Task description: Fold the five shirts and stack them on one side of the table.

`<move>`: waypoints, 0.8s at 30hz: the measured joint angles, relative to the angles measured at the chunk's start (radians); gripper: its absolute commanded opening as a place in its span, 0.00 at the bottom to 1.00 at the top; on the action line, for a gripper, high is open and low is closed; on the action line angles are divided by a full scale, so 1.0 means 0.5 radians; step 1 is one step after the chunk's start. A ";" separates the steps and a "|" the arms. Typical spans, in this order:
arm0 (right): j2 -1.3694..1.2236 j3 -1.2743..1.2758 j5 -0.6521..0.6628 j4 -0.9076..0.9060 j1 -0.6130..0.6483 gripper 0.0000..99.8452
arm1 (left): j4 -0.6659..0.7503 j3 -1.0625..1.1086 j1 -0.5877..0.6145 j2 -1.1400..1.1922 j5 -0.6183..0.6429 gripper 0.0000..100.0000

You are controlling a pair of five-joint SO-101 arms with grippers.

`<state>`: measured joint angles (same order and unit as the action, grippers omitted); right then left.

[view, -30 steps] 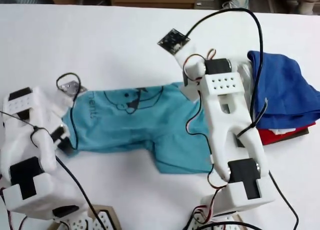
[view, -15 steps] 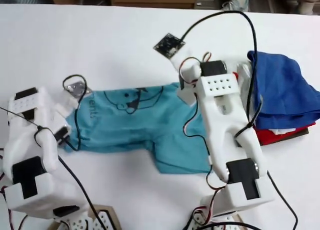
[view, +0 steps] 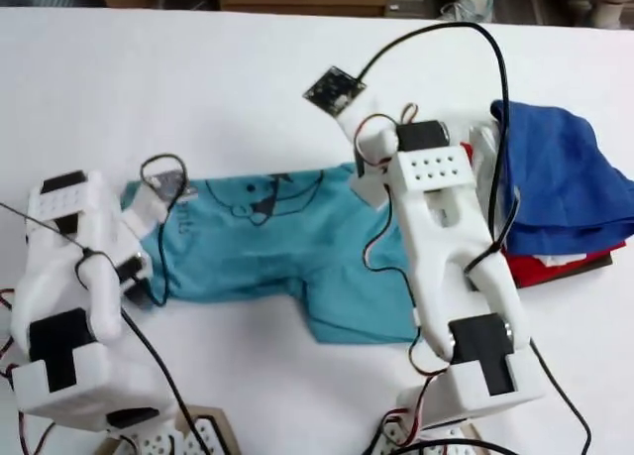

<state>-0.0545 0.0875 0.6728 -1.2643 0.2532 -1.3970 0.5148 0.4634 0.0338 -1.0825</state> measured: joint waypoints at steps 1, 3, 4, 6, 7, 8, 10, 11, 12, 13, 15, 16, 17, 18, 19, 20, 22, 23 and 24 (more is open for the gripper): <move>0.000 0.000 0.000 0.000 0.000 0.20 | -0.003 0.000 0.000 0.000 -0.009 0.23; 0.000 0.000 0.000 0.000 0.000 0.20 | -0.006 0.000 0.000 0.000 -0.015 0.23; 0.000 0.000 0.000 0.000 0.000 0.20 | -0.003 0.000 0.000 0.000 -0.015 0.23; 0.000 0.000 0.000 0.000 0.000 0.20 | 0.018 0.000 0.000 0.000 -0.015 0.23; 0.000 0.000 0.000 0.000 0.000 0.20 | 0.021 0.000 0.000 0.000 -0.015 0.23; 0.000 0.000 0.000 0.000 0.000 0.20 | 0.021 -0.009 0.000 0.000 -0.015 0.23; 0.000 0.000 0.000 0.000 0.000 0.20 | 0.021 -0.040 0.000 0.000 -0.015 0.23; 0.000 0.000 0.000 0.000 0.000 0.20 | 0.021 -0.046 0.000 0.000 -0.015 0.23; 0.000 0.000 0.000 0.000 0.000 0.20 | 0.021 -0.046 0.000 0.000 -0.015 0.23; 0.000 0.000 0.000 0.000 0.000 0.20 | 0.021 -0.046 0.000 0.000 -0.015 0.21; 0.000 0.000 0.000 0.000 0.000 0.20 | 0.021 -0.043 0.000 0.000 -0.015 0.13; 0.000 0.000 0.000 0.000 0.000 0.20 | 0.040 -0.028 0.000 0.000 -0.015 0.09; 0.000 0.000 0.000 0.000 0.000 0.20 | 0.061 -0.006 0.000 0.000 -0.028 0.05; 0.000 0.000 0.000 0.000 0.000 0.20 | 0.080 0.018 0.000 0.000 -0.049 0.02; 0.000 0.000 0.000 0.000 0.000 0.20 | 0.095 0.034 0.000 0.000 -0.058 0.02; 0.000 0.000 0.000 0.000 0.000 0.20 | 0.104 0.046 0.000 0.000 -0.068 0.03; 0.000 0.000 0.000 0.000 0.000 0.20 | 0.117 0.046 0.000 0.000 -0.068 0.03; 0.000 0.000 0.000 0.000 0.000 0.20 | 0.117 0.046 -0.003 0.000 -0.068 0.03; 0.000 0.000 0.000 0.000 0.000 0.20 | 0.117 0.046 -0.003 0.000 -0.068 0.02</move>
<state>-0.0545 0.0875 0.6728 -1.2643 0.2532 -1.3387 0.5378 0.4618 0.0338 -1.1162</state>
